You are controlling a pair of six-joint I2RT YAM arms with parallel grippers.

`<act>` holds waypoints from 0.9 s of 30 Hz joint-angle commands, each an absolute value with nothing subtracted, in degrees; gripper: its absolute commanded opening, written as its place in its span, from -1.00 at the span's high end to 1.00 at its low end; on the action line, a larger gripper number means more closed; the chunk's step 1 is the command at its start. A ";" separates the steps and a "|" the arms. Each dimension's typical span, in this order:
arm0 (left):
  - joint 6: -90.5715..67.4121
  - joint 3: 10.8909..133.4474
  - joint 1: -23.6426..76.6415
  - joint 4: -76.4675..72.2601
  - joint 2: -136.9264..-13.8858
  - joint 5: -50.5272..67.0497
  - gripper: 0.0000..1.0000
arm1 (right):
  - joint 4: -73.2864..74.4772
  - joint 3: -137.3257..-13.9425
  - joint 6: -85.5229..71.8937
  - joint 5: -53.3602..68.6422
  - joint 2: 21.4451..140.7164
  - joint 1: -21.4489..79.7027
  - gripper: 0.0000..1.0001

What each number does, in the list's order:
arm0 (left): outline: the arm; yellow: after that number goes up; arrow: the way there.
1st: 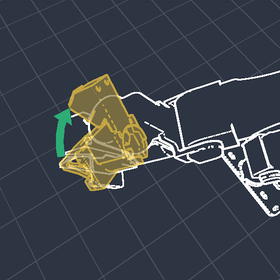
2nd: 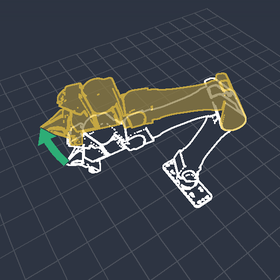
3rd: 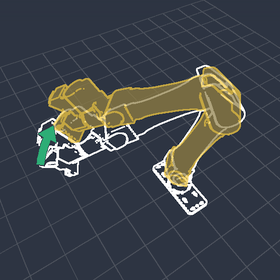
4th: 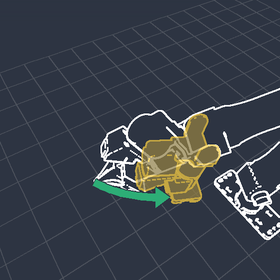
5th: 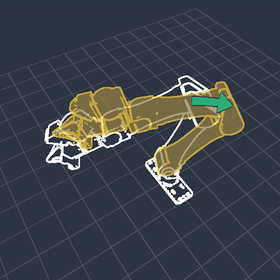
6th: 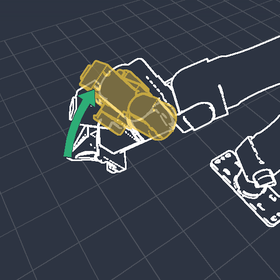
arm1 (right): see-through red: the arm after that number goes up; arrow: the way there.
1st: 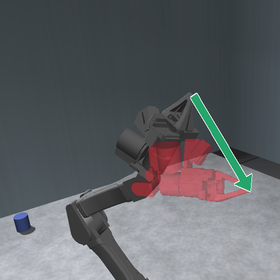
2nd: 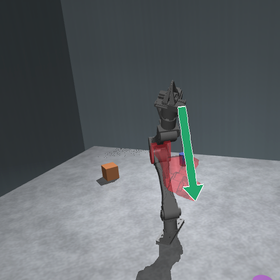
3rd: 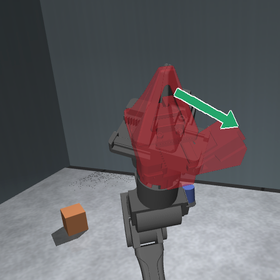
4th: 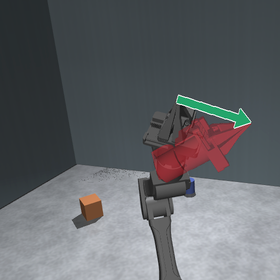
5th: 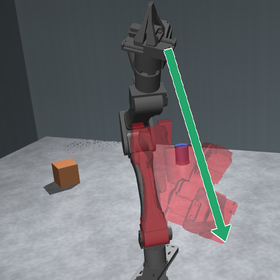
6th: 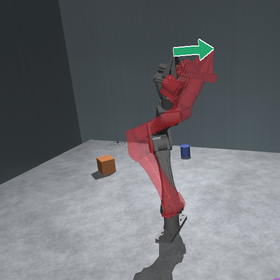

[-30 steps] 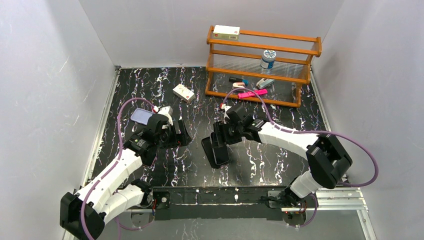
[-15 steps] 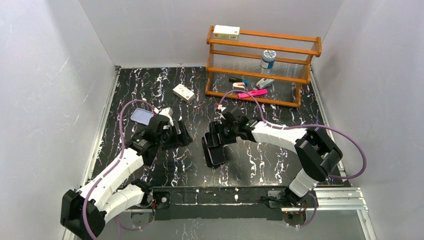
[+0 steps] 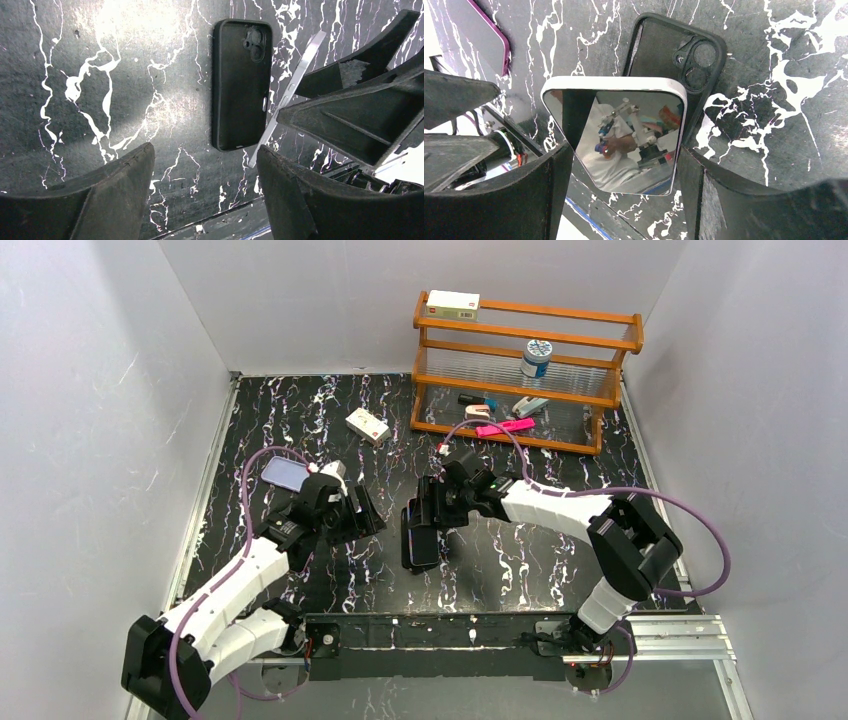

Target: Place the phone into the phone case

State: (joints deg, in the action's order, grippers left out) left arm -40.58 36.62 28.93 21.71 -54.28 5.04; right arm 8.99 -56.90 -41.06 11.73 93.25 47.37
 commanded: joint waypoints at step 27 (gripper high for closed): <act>-47.46 30.07 28.74 10.07 -58.55 15.25 -0.34 | 8.32 -60.23 -47.37 11.09 98.72 49.09 -0.15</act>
